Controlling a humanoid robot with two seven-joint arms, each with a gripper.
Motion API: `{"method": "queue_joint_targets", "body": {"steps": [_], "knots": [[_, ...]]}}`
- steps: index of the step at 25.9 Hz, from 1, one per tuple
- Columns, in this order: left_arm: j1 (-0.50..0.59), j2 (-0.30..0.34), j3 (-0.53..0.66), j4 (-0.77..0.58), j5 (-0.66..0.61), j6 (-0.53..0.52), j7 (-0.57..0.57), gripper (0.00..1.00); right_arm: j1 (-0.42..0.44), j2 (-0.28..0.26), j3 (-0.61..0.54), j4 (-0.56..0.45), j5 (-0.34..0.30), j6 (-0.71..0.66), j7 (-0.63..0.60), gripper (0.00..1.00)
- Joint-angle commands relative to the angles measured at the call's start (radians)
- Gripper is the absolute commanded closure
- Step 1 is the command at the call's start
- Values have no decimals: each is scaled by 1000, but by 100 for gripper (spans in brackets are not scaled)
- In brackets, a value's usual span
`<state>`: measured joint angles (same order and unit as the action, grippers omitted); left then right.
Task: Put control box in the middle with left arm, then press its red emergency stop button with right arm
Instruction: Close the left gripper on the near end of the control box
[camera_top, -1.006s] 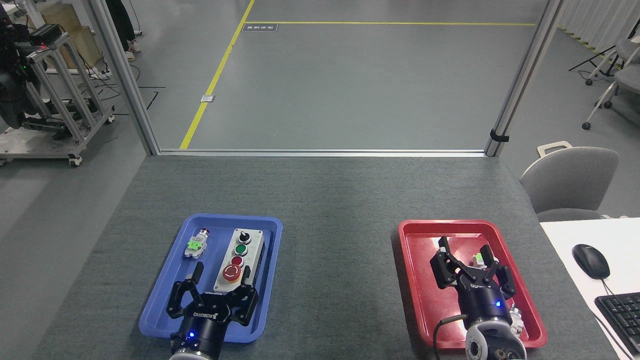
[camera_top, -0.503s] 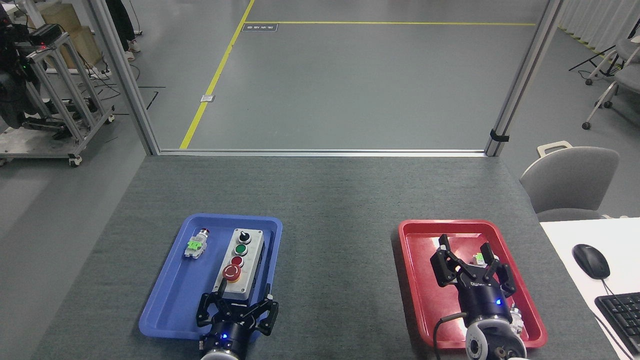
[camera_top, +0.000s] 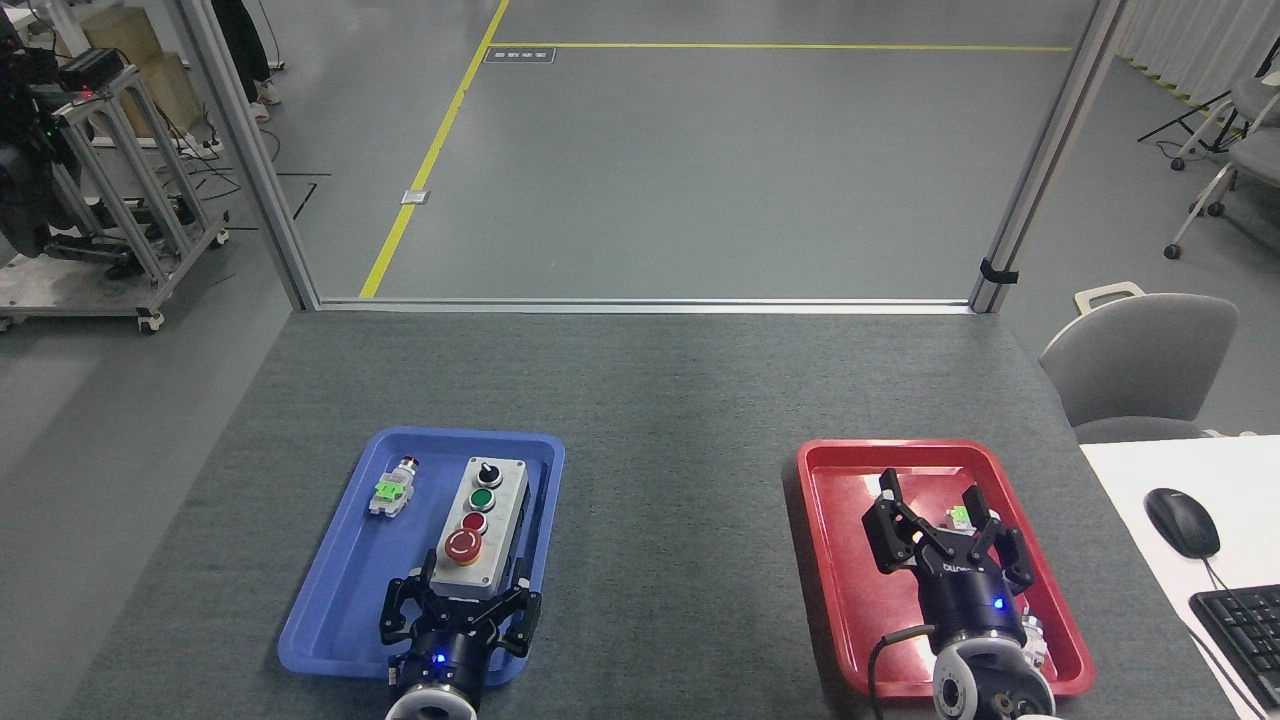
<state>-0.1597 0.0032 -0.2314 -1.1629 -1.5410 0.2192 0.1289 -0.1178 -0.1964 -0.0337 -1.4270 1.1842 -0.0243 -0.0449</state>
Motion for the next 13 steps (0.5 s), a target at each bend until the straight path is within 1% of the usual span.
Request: {"method": "queue_joint_targets", "body": {"steps": [1,13], "knots": [[-29,4,1,51,2,6,5,1,0,0,0,0,0,0,0,0],[-98,4,1,180,15,8,34,1,0,2,-2,0,0,0,0,0]]}}
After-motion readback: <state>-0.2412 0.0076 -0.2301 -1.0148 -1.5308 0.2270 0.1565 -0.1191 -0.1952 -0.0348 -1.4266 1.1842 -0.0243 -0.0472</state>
